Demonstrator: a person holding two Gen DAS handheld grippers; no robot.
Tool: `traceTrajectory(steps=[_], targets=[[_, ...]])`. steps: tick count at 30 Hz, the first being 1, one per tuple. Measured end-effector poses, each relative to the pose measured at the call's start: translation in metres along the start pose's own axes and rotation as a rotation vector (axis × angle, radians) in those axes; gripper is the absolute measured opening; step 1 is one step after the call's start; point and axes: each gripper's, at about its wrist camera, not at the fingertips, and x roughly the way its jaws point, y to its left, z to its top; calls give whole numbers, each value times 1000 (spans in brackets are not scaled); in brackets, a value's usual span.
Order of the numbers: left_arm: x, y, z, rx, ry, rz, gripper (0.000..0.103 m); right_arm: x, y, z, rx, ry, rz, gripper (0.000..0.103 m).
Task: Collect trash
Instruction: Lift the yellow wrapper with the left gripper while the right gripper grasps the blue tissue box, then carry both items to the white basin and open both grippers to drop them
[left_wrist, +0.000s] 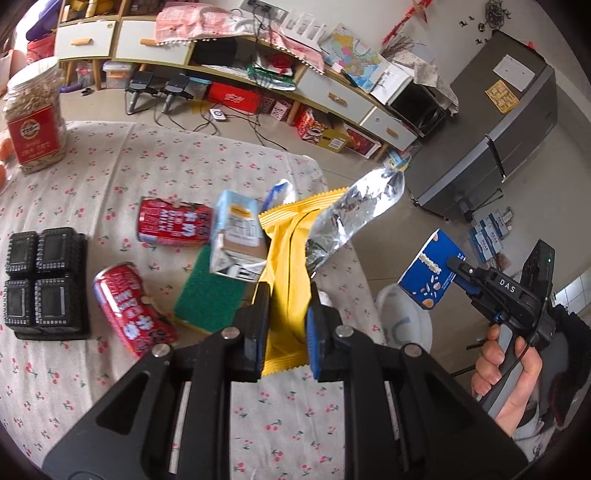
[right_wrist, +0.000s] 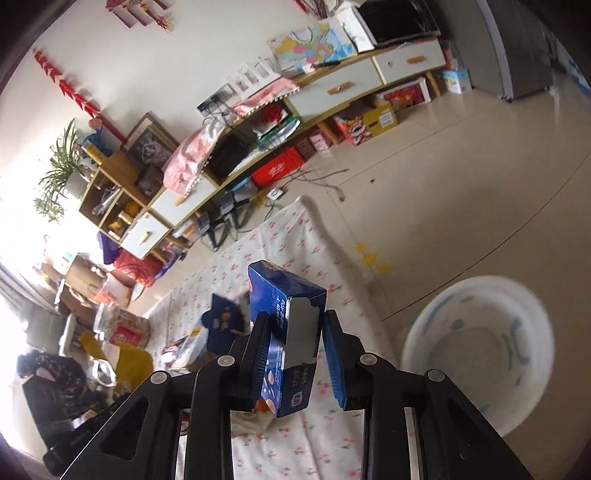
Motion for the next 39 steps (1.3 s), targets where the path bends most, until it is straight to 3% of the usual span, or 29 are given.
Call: traceTrajectory(steps=[3, 6, 13, 17, 22, 25, 27, 32, 39], targets=[[16, -36, -3, 19, 13, -60, 20, -22, -21, 9, -48, -62, -138, 29], [43, -74, -10, 28, 40, -129, 20, -31, -51, 14, -36, -55, -212, 29], [139, -153, -41, 30, 170, -294, 20, 0, -137, 6, 115, 116, -374, 30], [187, -172, -59, 19, 244, -293, 20, -2, -154, 5, 140, 128, -385, 30], [216, -185, -71, 10, 304, -267, 21, -1, -165, 5, 144, 152, -405, 30], [218, -190, -70, 30, 298, -234, 27, 5, -168, 5, 147, 173, -409, 30], [213, -186, -67, 45, 291, -226, 39, 6, -169, 4, 145, 185, -419, 30], [198, -171, -65, 50, 273, -212, 53, 9, -163, 3, 121, 199, -427, 30], [191, -146, -60, 3, 257, -211, 54, 26, -158, -1, 84, 253, -461, 31]])
